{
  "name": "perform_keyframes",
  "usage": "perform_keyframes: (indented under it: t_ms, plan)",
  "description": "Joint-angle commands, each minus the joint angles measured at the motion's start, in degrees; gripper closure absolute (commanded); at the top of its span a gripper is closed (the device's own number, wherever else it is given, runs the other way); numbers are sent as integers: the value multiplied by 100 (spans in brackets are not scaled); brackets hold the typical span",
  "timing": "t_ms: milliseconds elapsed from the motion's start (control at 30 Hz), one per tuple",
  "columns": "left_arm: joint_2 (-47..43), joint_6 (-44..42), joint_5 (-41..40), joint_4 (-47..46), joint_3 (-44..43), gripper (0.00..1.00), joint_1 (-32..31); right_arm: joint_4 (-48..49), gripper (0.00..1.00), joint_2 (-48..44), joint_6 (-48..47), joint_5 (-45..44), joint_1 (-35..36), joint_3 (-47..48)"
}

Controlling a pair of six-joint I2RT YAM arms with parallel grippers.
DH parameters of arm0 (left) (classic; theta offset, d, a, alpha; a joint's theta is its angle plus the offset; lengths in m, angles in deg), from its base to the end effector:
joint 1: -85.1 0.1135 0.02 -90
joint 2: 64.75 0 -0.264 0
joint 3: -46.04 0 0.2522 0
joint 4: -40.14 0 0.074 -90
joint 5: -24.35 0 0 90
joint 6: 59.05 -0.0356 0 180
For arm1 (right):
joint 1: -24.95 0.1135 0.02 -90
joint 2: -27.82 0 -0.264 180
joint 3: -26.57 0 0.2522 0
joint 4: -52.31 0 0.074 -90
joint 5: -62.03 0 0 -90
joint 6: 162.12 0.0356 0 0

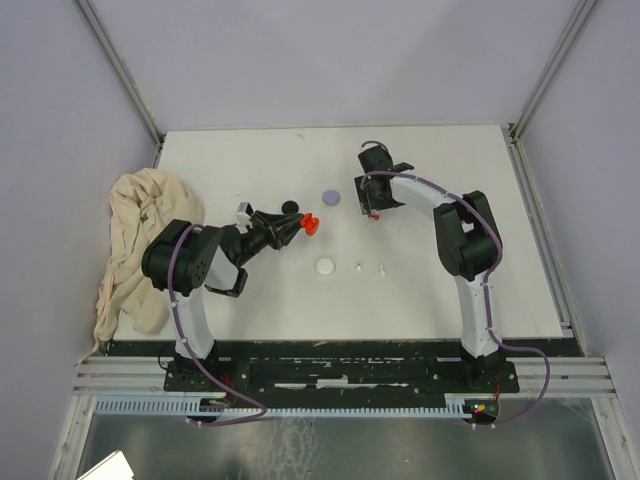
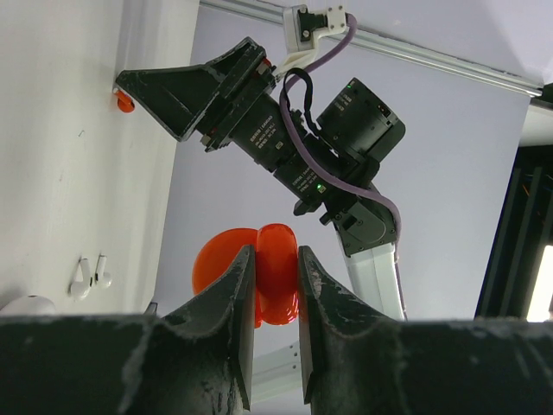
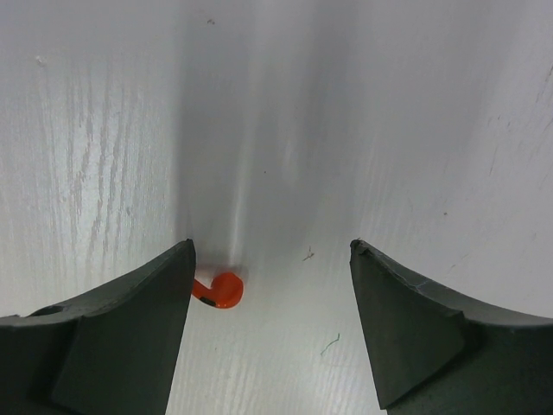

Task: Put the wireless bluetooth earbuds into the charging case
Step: Pick up the earbud from the center of the board.

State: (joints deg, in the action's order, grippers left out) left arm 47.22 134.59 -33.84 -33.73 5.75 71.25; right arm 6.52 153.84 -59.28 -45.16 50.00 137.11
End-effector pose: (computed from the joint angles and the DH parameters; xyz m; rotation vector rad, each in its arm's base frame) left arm 0.2889 -0.0906 0.1229 -0.9263 1.7129 -1.9345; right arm 0.4304 0.1896 0.1650 -0.1744 2.5655 -0.1537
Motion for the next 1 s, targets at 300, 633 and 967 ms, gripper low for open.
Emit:
perform_keyframes:
  t_ms: [300,633,967]
  plan:
    - [-293,-256,38,-1147,136,97,33,-38,20,-601,26,67,-2,-701]
    - [-359,-276,11,-1145,209,97,29,214,20,-916,-27,132,7,-903]
    - [-325,-274,27,-1149,191,97,31,49,25,-629,-18,542,7,-526]
